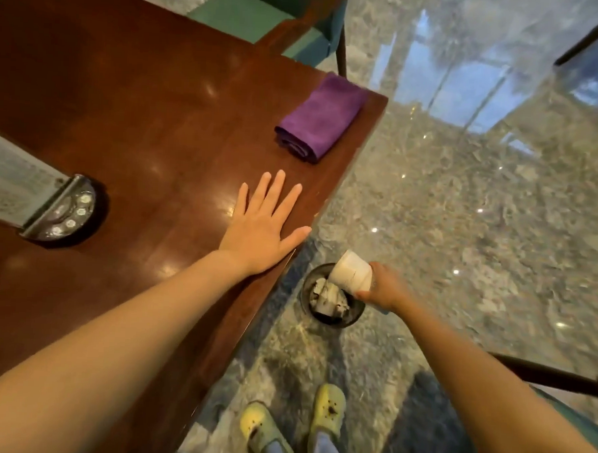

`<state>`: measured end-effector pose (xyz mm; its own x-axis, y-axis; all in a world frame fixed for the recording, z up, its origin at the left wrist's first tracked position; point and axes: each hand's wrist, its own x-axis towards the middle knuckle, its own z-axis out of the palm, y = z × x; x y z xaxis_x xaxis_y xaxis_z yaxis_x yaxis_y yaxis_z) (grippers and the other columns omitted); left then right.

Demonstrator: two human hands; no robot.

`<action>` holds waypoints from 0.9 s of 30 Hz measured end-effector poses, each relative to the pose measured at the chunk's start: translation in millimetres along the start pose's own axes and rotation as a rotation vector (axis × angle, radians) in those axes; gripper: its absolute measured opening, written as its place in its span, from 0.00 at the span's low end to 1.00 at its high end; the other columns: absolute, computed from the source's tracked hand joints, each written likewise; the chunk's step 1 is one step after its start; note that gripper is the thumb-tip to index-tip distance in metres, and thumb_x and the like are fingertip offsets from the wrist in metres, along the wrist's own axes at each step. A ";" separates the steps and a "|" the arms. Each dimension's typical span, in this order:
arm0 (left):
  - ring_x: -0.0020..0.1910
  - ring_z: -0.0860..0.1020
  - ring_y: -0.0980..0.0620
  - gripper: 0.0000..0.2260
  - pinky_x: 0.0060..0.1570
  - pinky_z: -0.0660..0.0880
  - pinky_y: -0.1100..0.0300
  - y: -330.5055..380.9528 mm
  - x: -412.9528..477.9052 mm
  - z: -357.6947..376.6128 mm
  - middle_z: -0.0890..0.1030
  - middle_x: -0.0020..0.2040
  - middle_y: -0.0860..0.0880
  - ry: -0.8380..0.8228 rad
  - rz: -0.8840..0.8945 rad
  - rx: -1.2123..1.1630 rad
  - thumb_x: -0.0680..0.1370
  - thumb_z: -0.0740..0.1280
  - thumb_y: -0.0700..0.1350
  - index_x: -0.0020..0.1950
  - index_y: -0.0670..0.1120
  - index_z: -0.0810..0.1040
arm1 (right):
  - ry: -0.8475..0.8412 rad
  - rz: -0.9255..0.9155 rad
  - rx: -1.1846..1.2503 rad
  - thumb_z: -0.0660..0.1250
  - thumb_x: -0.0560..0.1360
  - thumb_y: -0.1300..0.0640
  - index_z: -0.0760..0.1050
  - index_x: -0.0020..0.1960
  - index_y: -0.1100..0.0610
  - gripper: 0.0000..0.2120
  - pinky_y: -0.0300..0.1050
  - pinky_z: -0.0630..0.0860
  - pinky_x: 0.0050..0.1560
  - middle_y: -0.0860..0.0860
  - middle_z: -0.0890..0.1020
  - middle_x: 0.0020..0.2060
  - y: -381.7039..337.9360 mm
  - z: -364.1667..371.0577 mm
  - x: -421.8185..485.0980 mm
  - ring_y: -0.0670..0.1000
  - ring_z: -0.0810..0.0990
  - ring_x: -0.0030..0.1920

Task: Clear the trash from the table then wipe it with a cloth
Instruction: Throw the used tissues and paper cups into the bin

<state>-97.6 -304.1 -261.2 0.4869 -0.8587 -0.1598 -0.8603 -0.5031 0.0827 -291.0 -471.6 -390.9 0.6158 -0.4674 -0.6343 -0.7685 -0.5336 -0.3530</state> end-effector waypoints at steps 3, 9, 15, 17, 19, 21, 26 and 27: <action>0.77 0.42 0.46 0.33 0.73 0.41 0.44 -0.9 0.9 7.5 0.46 0.78 0.46 0.072 0.009 -0.001 0.75 0.41 0.68 0.76 0.53 0.45 | -0.041 0.038 -0.014 0.74 0.64 0.45 0.65 0.67 0.57 0.36 0.54 0.75 0.58 0.57 0.74 0.62 1.7 48.0 38.1 0.58 0.74 0.60; 0.77 0.42 0.48 0.32 0.73 0.40 0.46 1.4 -2.5 6.6 0.45 0.78 0.47 0.108 0.010 -0.005 0.75 0.41 0.67 0.76 0.54 0.44 | -0.050 0.061 -0.096 0.68 0.71 0.44 0.59 0.71 0.58 0.36 0.52 0.68 0.64 0.58 0.69 0.67 11.2 110.6 82.4 0.60 0.69 0.66; 0.77 0.41 0.47 0.33 0.73 0.41 0.44 0.7 -2.0 6.2 0.44 0.78 0.47 0.093 0.006 0.002 0.74 0.40 0.67 0.76 0.54 0.44 | -0.175 0.081 -0.086 0.62 0.75 0.43 0.59 0.72 0.57 0.31 0.54 0.69 0.64 0.59 0.68 0.67 19.9 119.9 80.8 0.61 0.69 0.65; 0.77 0.41 0.48 0.34 0.73 0.39 0.45 0.4 -1.5 6.1 0.44 0.78 0.47 0.081 0.002 -0.007 0.73 0.39 0.68 0.76 0.54 0.43 | -0.198 0.080 -0.101 0.63 0.74 0.45 0.60 0.71 0.56 0.30 0.54 0.70 0.64 0.59 0.69 0.66 19.4 115.0 77.6 0.60 0.70 0.64; 0.76 0.39 0.48 0.34 0.72 0.38 0.45 0.0 -0.8 4.9 0.42 0.78 0.47 0.055 0.005 -0.011 0.73 0.38 0.69 0.76 0.55 0.42 | -0.246 0.086 -0.113 0.64 0.74 0.45 0.60 0.72 0.55 0.31 0.53 0.69 0.65 0.59 0.69 0.67 15.8 102.2 71.6 0.60 0.70 0.65; 0.76 0.37 0.48 0.35 0.71 0.36 0.46 -0.7 -0.1 3.0 0.40 0.78 0.48 0.002 0.005 -0.027 0.72 0.36 0.71 0.75 0.55 0.40 | -0.290 0.084 -0.144 0.65 0.73 0.44 0.59 0.72 0.54 0.32 0.53 0.69 0.65 0.58 0.68 0.68 8.6 82.9 60.5 0.59 0.70 0.66; 0.75 0.34 0.47 0.34 0.72 0.36 0.45 1.4 4.9 -11.7 0.35 0.77 0.47 -0.186 -0.022 -0.016 0.73 0.39 0.69 0.75 0.54 0.37 | -0.448 -0.002 -0.202 0.64 0.73 0.41 0.57 0.75 0.56 0.36 0.54 0.65 0.69 0.57 0.67 0.71 -24.6 10.2 13.5 0.58 0.67 0.69; 0.75 0.35 0.46 0.33 0.72 0.37 0.44 3.4 5.0 -16.9 0.36 0.77 0.47 -0.215 -0.028 -0.009 0.75 0.42 0.68 0.75 0.54 0.38 | -0.477 -0.024 -0.220 0.63 0.74 0.41 0.58 0.74 0.55 0.35 0.54 0.65 0.70 0.56 0.67 0.71 -34.0 -6.8 1.8 0.58 0.68 0.69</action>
<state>-95.5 -311.8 -245.1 0.4665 -0.8041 -0.3685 -0.8447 -0.5286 0.0841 -262.6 -459.1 -375.3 0.4461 -0.1070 -0.8886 -0.6690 -0.6994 -0.2516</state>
